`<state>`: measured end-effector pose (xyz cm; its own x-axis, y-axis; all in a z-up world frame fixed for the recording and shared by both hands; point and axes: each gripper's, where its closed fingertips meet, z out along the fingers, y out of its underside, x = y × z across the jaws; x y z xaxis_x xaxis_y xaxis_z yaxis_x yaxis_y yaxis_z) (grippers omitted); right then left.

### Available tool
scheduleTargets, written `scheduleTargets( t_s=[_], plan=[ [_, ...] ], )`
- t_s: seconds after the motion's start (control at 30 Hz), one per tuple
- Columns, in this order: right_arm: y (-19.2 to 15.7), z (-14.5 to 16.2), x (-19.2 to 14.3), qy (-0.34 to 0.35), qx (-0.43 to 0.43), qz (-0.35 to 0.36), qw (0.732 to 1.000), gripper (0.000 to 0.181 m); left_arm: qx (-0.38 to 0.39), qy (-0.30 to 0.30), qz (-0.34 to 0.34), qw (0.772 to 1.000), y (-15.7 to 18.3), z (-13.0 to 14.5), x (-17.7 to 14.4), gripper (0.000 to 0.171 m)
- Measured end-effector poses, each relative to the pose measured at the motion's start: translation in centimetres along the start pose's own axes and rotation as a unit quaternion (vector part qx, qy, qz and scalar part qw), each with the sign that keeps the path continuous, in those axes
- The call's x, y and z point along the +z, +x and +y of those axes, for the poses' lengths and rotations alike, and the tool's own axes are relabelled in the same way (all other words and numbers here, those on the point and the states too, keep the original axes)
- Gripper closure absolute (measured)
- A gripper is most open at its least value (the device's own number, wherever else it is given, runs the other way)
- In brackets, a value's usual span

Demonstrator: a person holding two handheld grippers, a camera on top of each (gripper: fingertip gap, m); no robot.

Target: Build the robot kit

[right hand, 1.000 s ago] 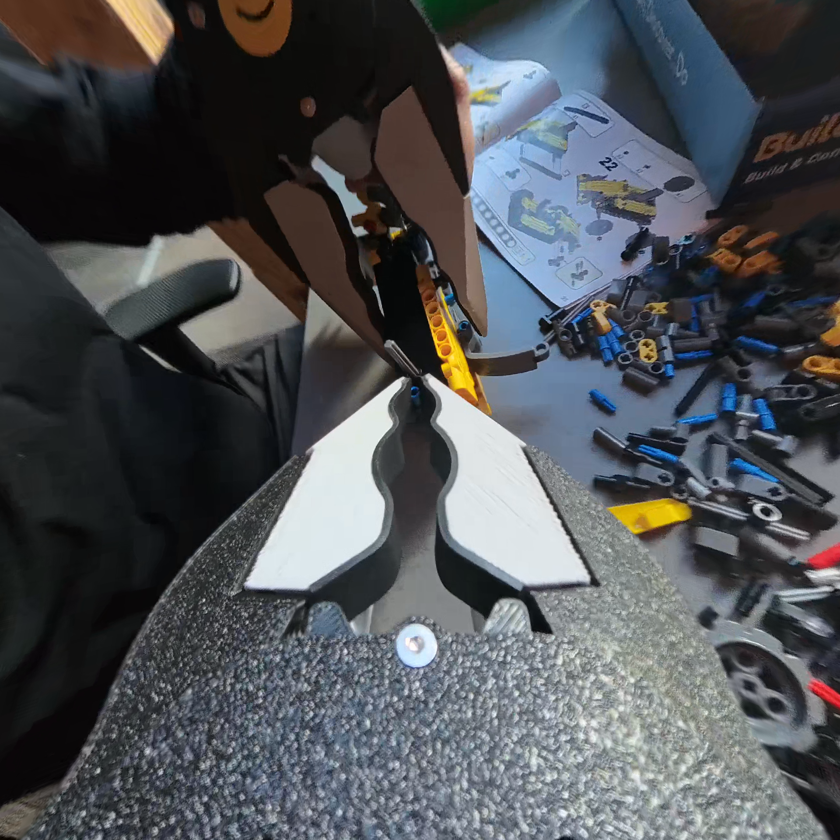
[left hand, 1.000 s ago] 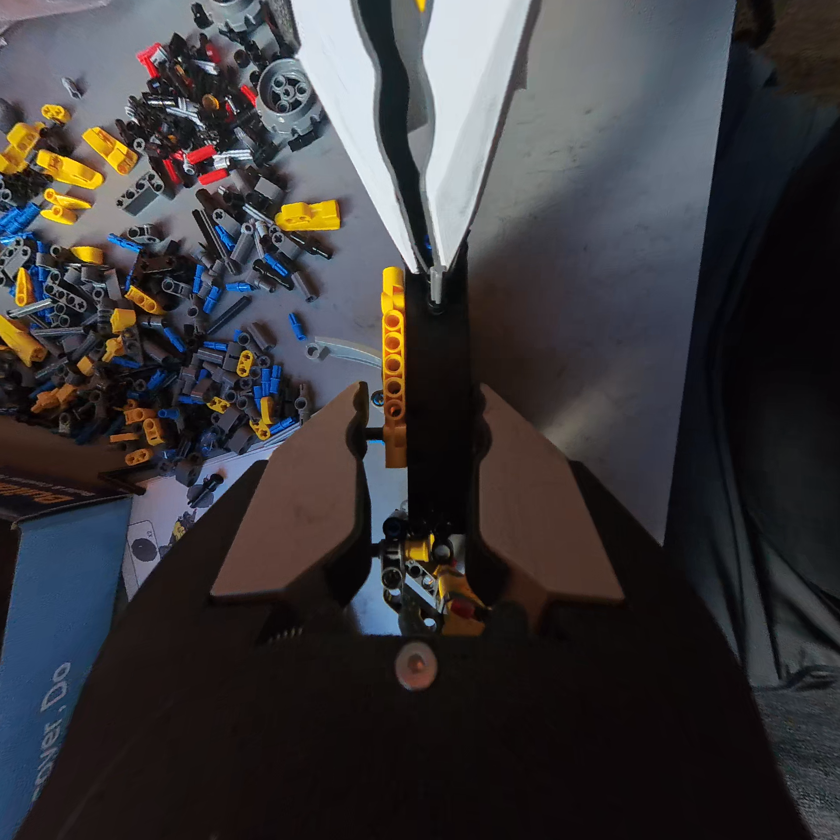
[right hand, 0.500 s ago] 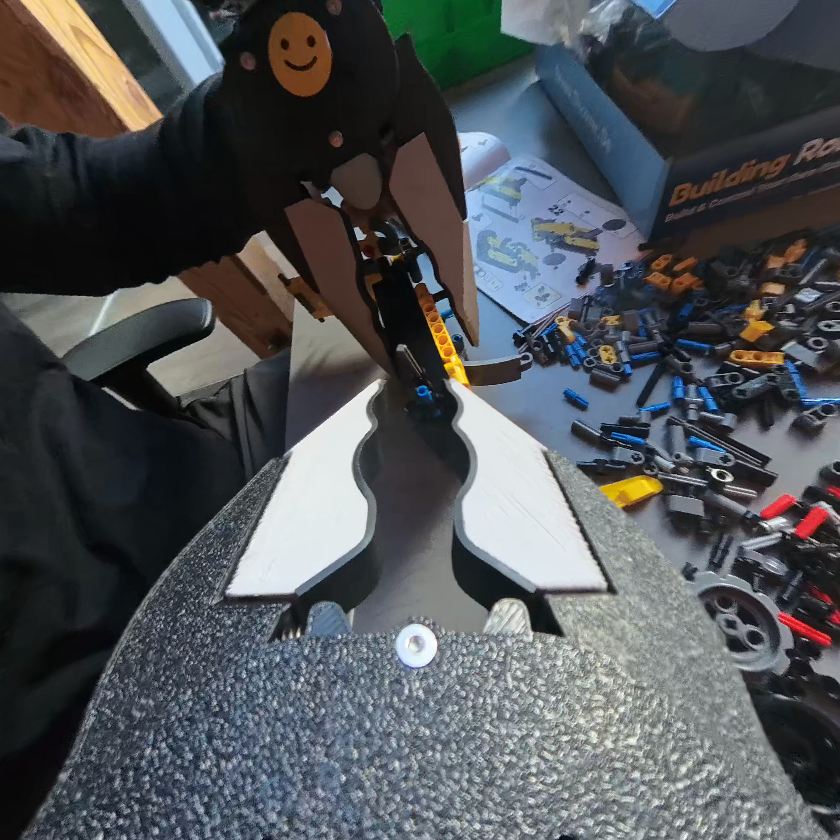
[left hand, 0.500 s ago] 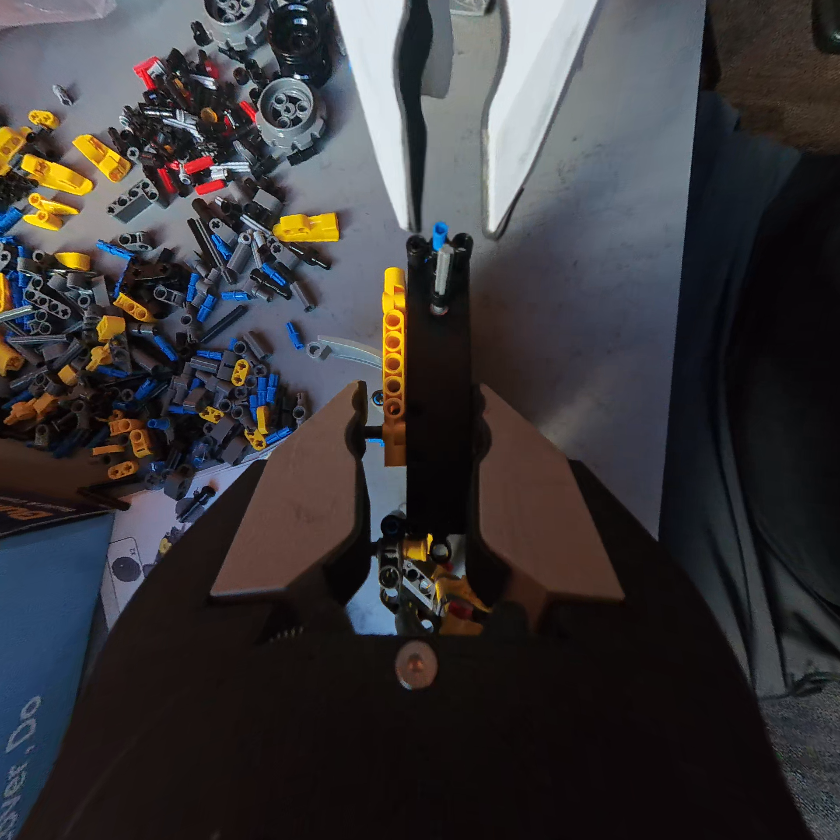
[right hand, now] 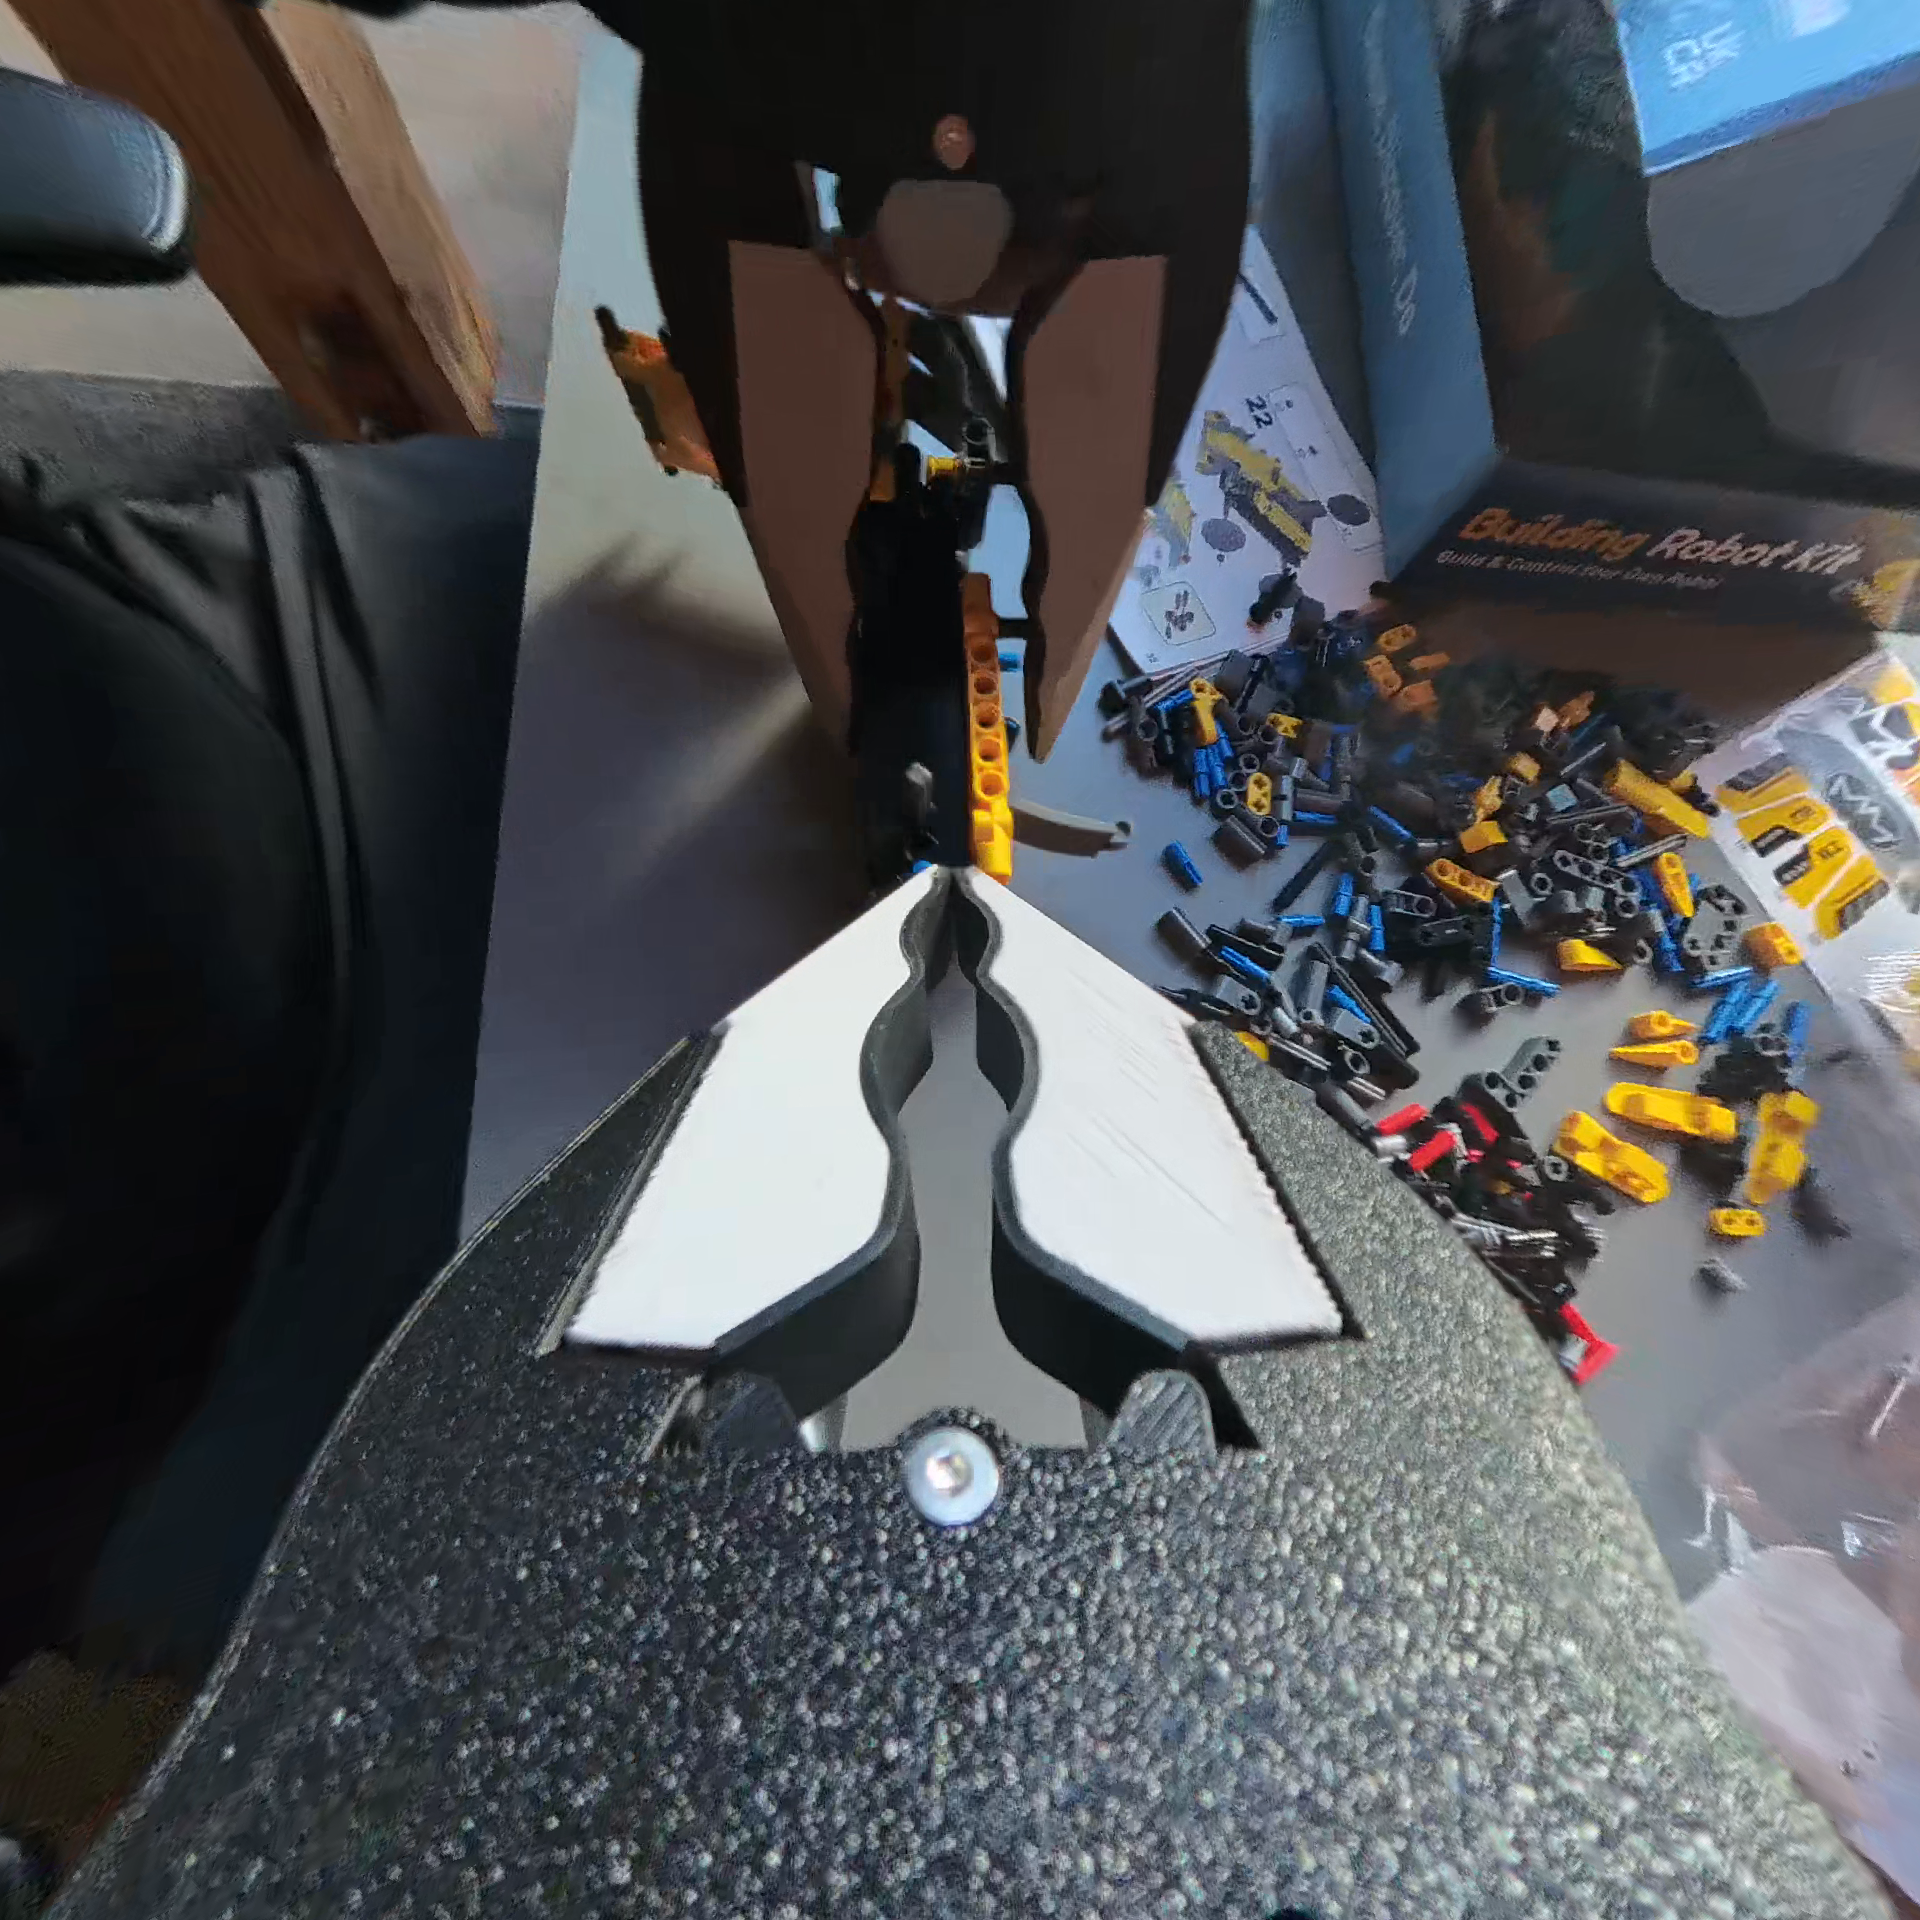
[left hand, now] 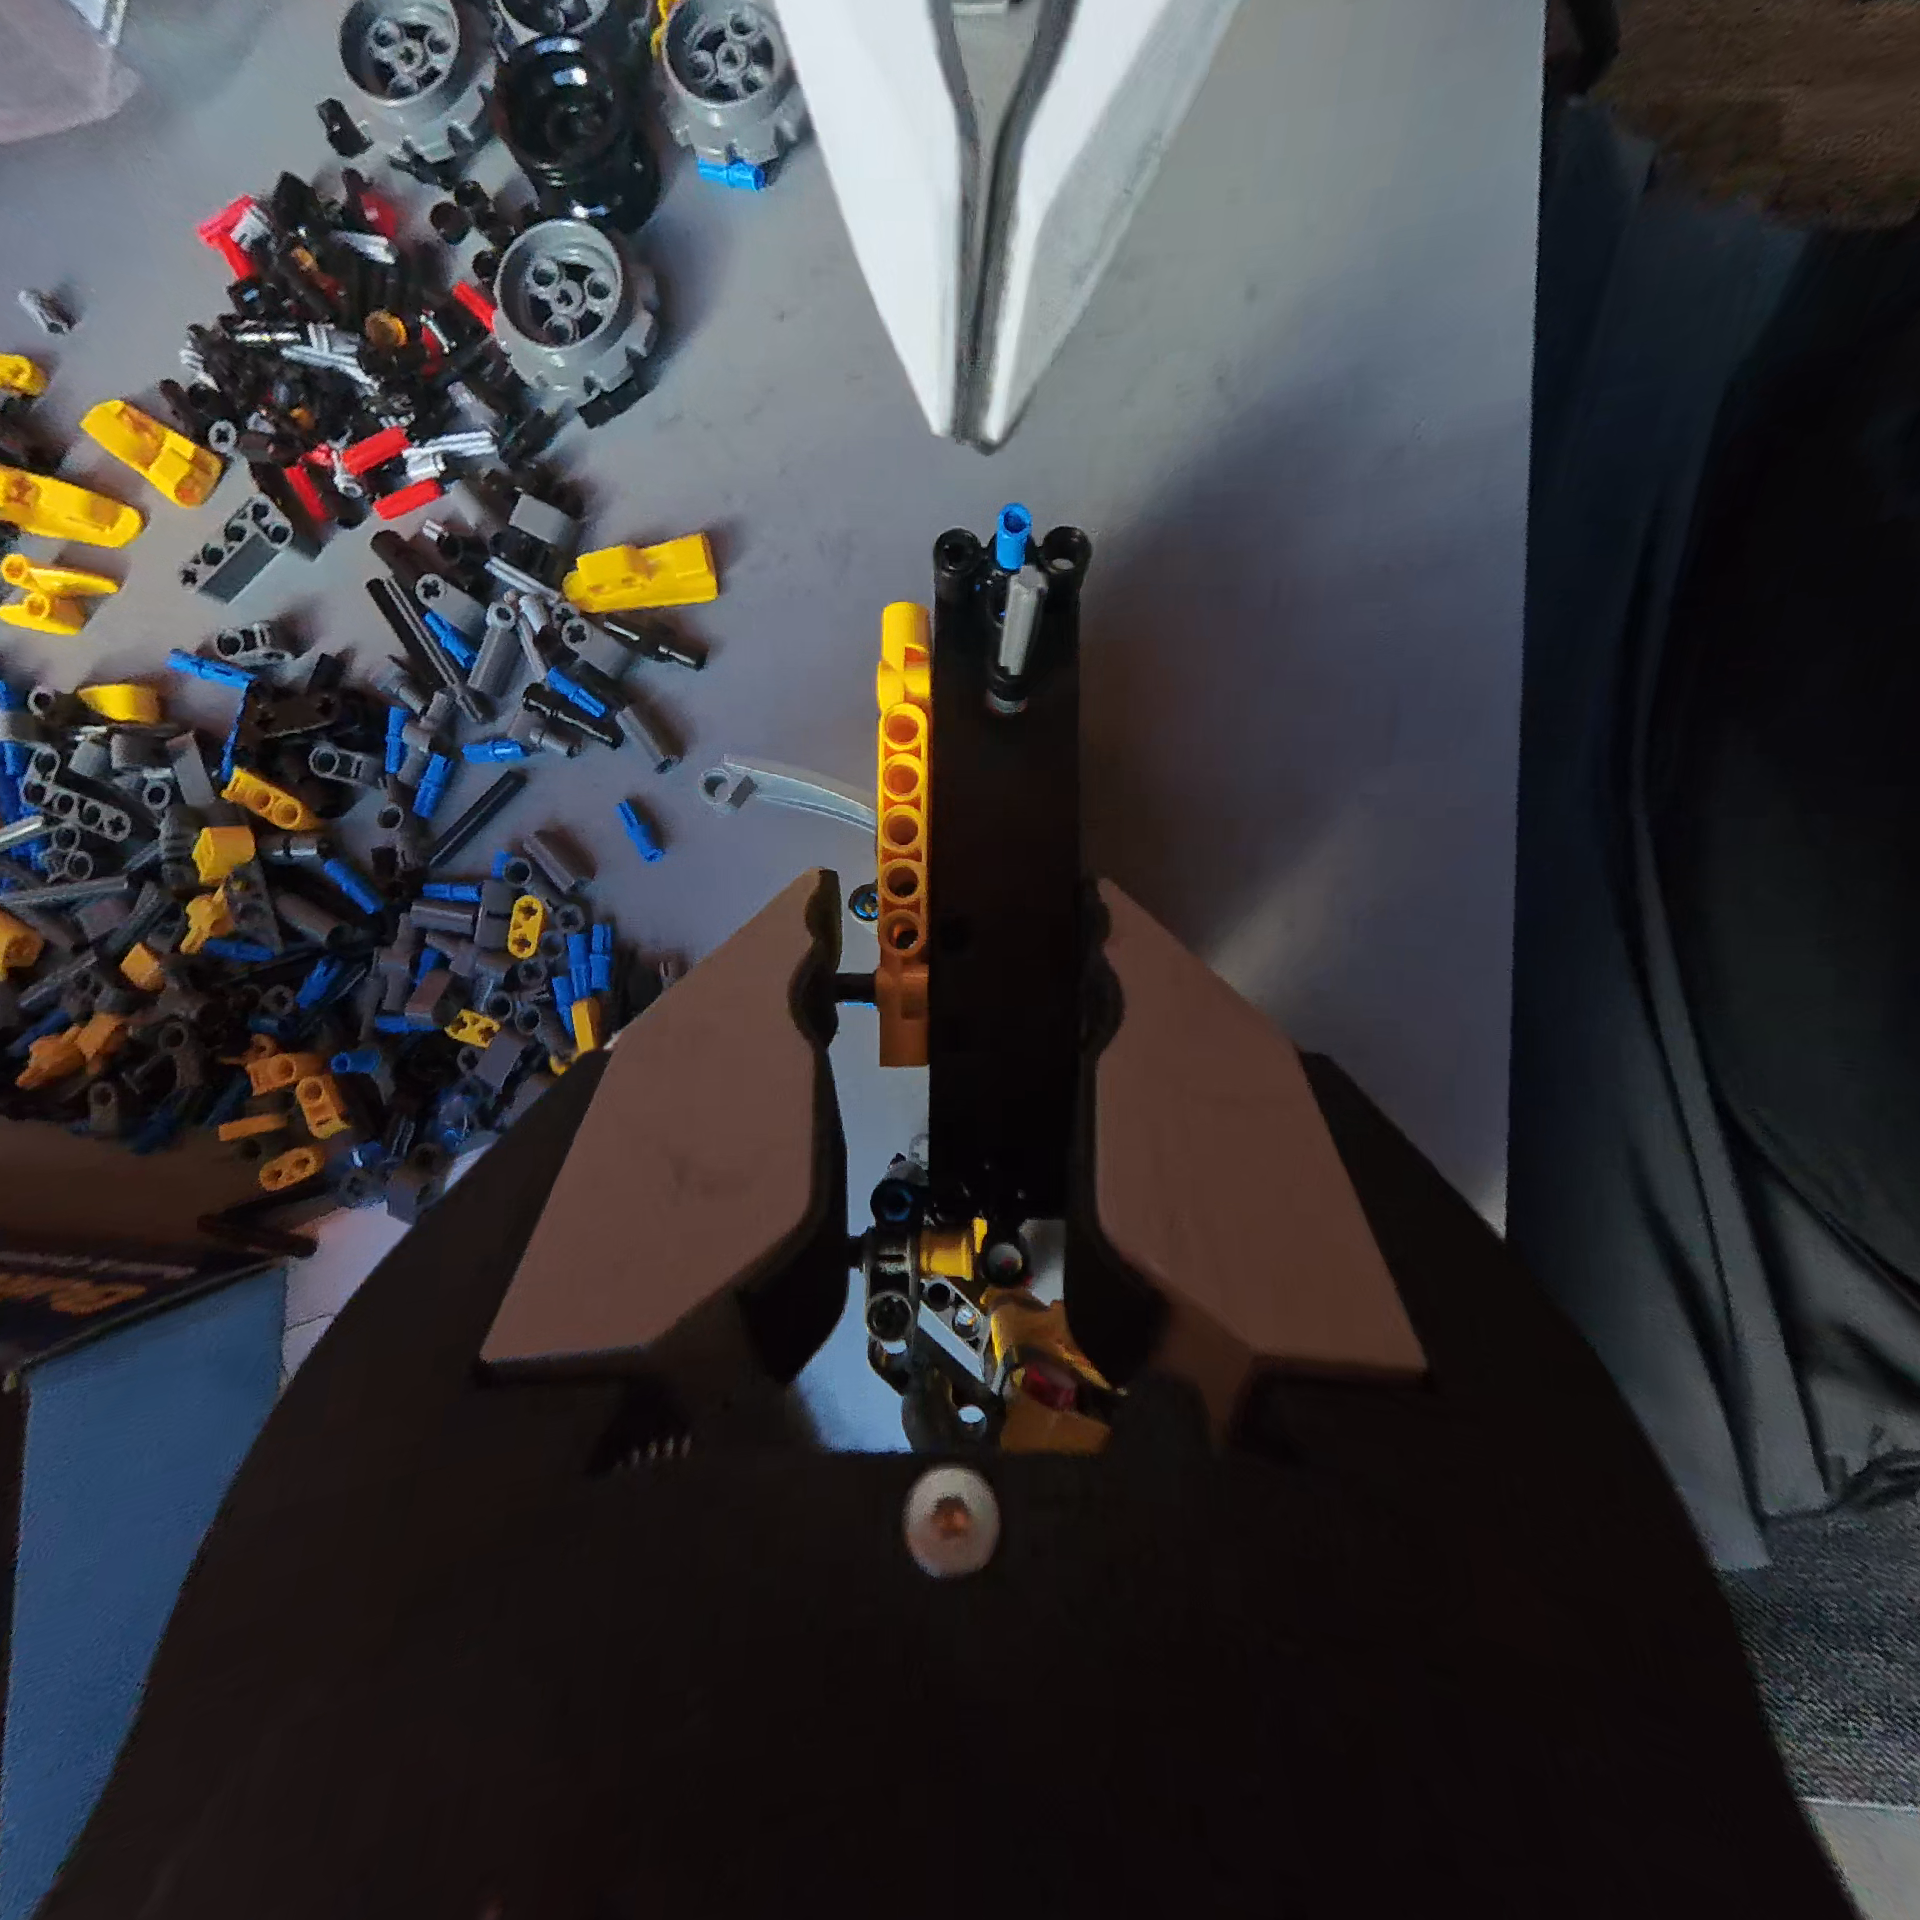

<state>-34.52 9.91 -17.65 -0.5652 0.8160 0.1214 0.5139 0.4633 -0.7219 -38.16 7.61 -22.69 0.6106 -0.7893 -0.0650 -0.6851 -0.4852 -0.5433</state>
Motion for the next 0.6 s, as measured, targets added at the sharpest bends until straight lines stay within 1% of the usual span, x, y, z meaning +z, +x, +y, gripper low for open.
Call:
scheduleTargets(
  t_s=[0.13,0.23,0.27,0.3,0.4,0.6],
  plan=[
    [-0.9,-0.9,-0.2,-0.007,0.024,-0.025,0.999,0.181,0.002,0.007,0.003,1.000,-0.1,-0.4,0.2,0.129],
    [-0.3,0.7,0.8,-0.055,0.023,-0.007,0.998,0.181,0.001,0.020,0.004,1.000,-0.1,-0.5,0.3,0.129],
    [-0.4,0.4,1.0,-0.044,0.035,-0.015,0.998,0.181,0.002,0.021,0.003,1.000,-0.2,-0.4,0.3,0.129],
    [-0.6,0.5,1.0,-0.049,0.038,-0.020,0.998,0.181,0.005,0.021,0.001,1.000,-0.2,-0.4,0.3,0.128],
    [-0.3,0.7,0.7,-0.077,0.005,0.004,0.997,0.181,0.007,0.022,-0.004,1.000,-0.1,-0.4,0.2,0.128],
    [-0.2,0.9,0.7,-0.079,0.027,0.008,0.997,0.181,0.005,0.043,-0.009,0.999,-0.2,-0.6,0.3,0.129]
  ],
)
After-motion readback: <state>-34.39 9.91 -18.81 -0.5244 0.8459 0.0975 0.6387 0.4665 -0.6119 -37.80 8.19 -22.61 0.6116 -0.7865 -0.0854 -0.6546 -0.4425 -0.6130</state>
